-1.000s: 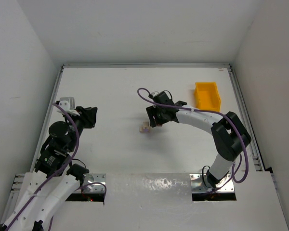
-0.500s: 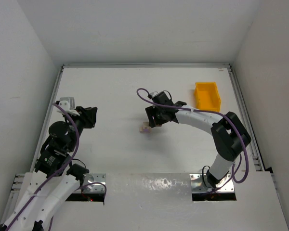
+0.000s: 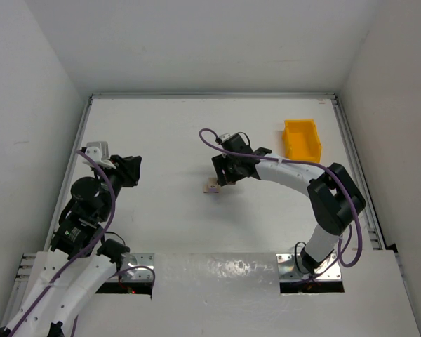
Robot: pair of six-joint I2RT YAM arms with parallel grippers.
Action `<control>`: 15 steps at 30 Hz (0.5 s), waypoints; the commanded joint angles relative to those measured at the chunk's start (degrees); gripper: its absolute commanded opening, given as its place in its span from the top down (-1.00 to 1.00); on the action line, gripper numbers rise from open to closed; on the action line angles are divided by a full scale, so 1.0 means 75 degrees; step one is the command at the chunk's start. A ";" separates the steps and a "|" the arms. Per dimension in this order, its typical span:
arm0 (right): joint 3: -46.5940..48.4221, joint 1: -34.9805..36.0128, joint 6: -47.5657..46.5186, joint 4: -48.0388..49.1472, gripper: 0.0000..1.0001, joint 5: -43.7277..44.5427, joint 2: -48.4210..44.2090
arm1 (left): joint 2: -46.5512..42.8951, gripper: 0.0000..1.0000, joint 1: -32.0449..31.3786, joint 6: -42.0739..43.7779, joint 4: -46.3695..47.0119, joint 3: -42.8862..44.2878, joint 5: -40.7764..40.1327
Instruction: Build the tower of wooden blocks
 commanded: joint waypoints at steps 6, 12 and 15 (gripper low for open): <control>0.0376 0.0088 -0.0018 0.0222 -0.15 0.0036 0.0027 | 0.0017 0.49 0.0085 0.0084 0.0295 -0.0006 0.0113; 0.0364 0.0088 -0.0029 0.0211 -0.15 0.0060 0.0062 | 0.0005 0.49 0.0085 0.0084 0.0284 -0.0006 0.0101; 0.0353 0.0099 -0.0006 0.0281 -0.15 -0.0034 0.0039 | 0.0005 0.49 0.0085 0.0084 0.0284 0.0006 0.0113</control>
